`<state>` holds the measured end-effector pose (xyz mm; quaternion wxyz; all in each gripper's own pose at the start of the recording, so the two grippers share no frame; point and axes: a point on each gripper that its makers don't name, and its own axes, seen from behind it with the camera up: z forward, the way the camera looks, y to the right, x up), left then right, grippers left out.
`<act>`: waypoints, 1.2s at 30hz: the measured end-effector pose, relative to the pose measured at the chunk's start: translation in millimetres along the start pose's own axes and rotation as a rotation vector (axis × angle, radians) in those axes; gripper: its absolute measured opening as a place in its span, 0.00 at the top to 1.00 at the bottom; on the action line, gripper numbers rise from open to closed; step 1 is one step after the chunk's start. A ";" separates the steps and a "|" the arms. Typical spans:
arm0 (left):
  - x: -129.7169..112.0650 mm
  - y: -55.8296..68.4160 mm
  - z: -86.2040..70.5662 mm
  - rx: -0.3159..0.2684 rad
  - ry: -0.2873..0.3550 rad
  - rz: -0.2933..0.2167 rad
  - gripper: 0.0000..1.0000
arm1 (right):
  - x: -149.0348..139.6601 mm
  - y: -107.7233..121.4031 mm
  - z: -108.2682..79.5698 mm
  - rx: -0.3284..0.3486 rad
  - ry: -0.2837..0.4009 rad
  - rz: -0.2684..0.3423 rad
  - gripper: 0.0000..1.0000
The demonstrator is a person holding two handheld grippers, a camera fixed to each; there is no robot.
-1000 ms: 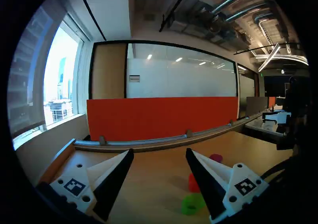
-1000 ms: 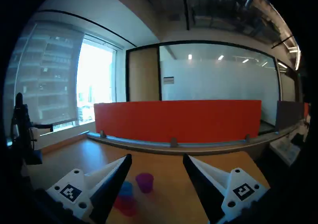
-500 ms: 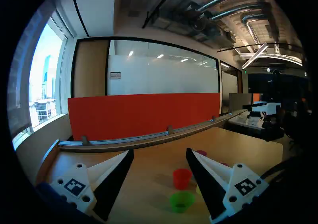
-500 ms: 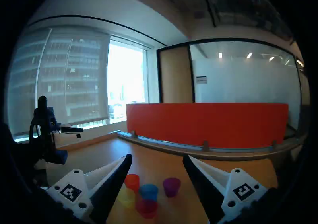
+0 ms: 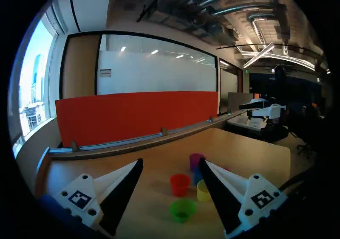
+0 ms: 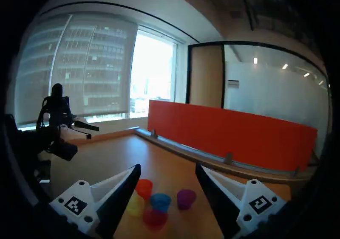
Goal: Pour water
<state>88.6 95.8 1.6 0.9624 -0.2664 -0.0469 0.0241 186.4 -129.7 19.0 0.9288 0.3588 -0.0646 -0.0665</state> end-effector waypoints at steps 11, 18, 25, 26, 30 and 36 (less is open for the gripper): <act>-28.7 8.2 12.5 -0.069 -0.104 0.052 0.02 | -8.7 -9.4 21.5 0.066 -0.095 -0.020 0.01; -47.2 12.2 21.0 -0.100 -0.158 0.072 0.02 | -24.4 -11.4 34.5 0.100 -0.176 -0.050 0.01; -69.3 19.9 28.1 -0.142 -0.215 0.086 0.03 | -42.9 -12.5 46.0 0.133 -0.233 -0.055 0.00; -72.9 21.0 29.1 -0.148 -0.223 0.088 0.02 | -45.8 -11.9 47.8 0.135 -0.241 -0.054 0.00; -85.5 24.1 32.3 -0.165 -0.256 0.097 0.02 | -57.6 -10.3 53.7 0.144 -0.268 -0.049 0.01; -105.7 25.5 38.3 -0.178 -0.306 0.106 0.03 | -72.1 -8.2 62.9 0.158 -0.305 -0.053 0.00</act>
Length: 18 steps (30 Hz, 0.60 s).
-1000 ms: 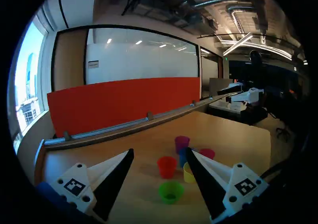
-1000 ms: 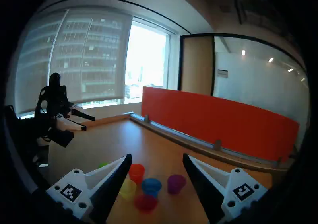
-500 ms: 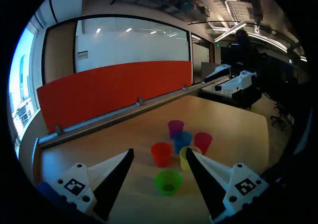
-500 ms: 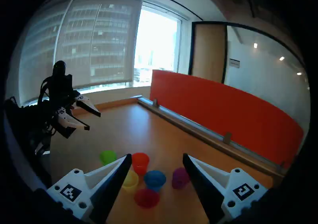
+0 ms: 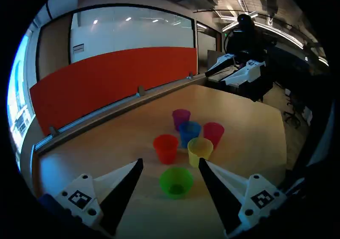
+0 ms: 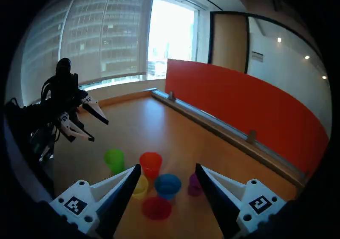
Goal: Pour water
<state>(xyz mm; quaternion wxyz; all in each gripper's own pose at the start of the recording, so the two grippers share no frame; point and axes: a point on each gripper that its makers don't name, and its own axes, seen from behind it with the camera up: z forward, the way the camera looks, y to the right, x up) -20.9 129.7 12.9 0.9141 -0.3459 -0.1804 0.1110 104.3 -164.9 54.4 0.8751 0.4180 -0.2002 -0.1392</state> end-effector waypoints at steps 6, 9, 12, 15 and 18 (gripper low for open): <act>-16.3 0.6 11.1 -0.010 -0.042 0.012 0.03 | -11.4 3.8 14.1 0.008 -0.033 -0.003 0.00; -24.8 3.0 16.9 -0.026 -0.063 0.013 0.03 | -18.4 5.7 21.2 0.013 -0.049 -0.005 0.01; -34.0 4.8 23.4 -0.040 -0.085 0.012 0.03 | -25.4 8.5 28.8 0.013 -0.063 -0.005 0.01; -44.6 4.8 29.5 -0.045 -0.114 0.014 0.03 | -32.5 10.7 35.8 0.017 -0.079 -0.004 0.00; -53.9 5.7 34.5 -0.052 -0.136 0.018 0.03 | -38.7 12.0 41.9 0.021 -0.091 -0.004 0.00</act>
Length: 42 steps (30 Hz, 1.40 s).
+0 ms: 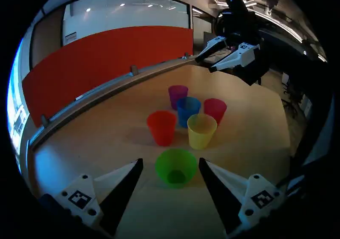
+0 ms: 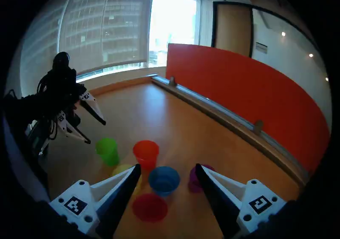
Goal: Pour water
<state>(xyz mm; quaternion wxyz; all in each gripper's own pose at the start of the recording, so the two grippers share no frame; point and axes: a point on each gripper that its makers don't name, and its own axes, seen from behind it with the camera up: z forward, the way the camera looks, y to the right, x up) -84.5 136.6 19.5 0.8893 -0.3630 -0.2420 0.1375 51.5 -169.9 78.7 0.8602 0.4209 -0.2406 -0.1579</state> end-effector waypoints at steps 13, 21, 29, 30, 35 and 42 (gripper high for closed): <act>-24.6 9.5 16.4 -0.053 -0.061 0.000 0.03 | -22.0 1.4 20.1 0.022 -0.042 0.010 0.00; -34.2 12.7 27.7 -0.064 -0.088 0.007 0.03 | -26.5 1.3 27.0 0.028 -0.051 0.007 0.00; -38.0 14.0 40.9 -0.072 -0.096 0.015 0.03 | -32.4 3.8 32.7 0.033 -0.063 0.010 0.00; -37.9 14.0 42.4 -0.073 -0.095 0.016 0.03 | -33.2 3.9 33.5 0.034 -0.064 0.010 0.00; -36.2 14.5 49.4 -0.077 -0.088 0.019 0.03 | -38.1 4.8 37.4 0.037 -0.075 0.007 0.00; -35.5 13.7 58.1 -0.081 -0.084 0.008 0.02 | -39.8 6.1 43.0 0.041 -0.082 0.009 0.00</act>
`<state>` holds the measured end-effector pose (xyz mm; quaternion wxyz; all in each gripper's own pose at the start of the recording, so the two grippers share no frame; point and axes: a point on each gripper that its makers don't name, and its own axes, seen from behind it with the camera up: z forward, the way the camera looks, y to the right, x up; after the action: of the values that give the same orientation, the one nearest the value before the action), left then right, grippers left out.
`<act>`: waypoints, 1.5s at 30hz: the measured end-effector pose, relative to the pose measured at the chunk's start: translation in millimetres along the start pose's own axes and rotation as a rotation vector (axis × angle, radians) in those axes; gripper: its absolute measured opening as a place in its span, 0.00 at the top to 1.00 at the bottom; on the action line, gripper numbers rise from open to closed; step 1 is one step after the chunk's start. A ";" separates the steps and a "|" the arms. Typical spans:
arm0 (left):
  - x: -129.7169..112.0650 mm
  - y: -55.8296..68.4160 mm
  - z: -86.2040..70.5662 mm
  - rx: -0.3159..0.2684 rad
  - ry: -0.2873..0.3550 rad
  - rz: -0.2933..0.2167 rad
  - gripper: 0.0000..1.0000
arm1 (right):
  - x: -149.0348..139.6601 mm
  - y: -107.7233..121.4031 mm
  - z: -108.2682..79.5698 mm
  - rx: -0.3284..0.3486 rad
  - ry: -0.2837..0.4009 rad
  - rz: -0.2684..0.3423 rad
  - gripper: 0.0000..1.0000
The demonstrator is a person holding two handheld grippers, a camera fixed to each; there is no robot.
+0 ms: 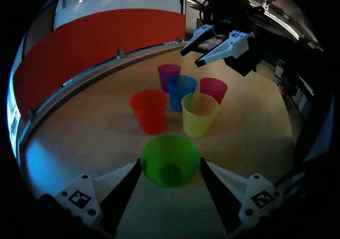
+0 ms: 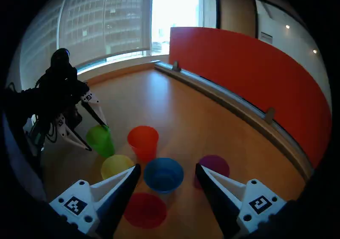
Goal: Pour water
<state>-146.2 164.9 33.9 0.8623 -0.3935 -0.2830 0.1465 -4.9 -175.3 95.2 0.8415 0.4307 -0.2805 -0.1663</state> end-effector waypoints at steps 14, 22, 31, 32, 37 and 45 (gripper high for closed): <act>-1.9 -3.3 5.6 0.000 -0.005 0.013 0.12 | -2.4 1.3 5.6 0.004 -0.015 -0.009 0.01; -0.6 -3.6 4.2 0.003 -0.001 0.012 0.13 | -10.4 -2.8 12.1 0.013 -0.040 -0.025 0.00; 6.5 -7.3 -3.9 0.017 0.020 0.011 0.13 | -22.2 -4.1 23.8 0.021 -0.073 -0.033 0.00; 7.4 -8.2 -4.8 0.021 0.022 0.011 0.13 | -23.1 -4.5 25.0 0.024 -0.075 -0.033 0.00; 11.6 -10.4 -8.5 0.030 0.036 0.013 0.13 | -27.5 -6.6 29.2 0.032 -0.090 -0.034 0.00; 13.3 -12.6 -12.3 0.036 0.044 0.007 0.13 | -37.2 -10.5 34.6 0.046 -0.119 -0.031 0.00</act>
<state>-127.8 155.8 41.9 0.8747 -0.3821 -0.2599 0.1460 -55.8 -183.8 90.7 0.8106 0.4435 -0.3272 -0.1979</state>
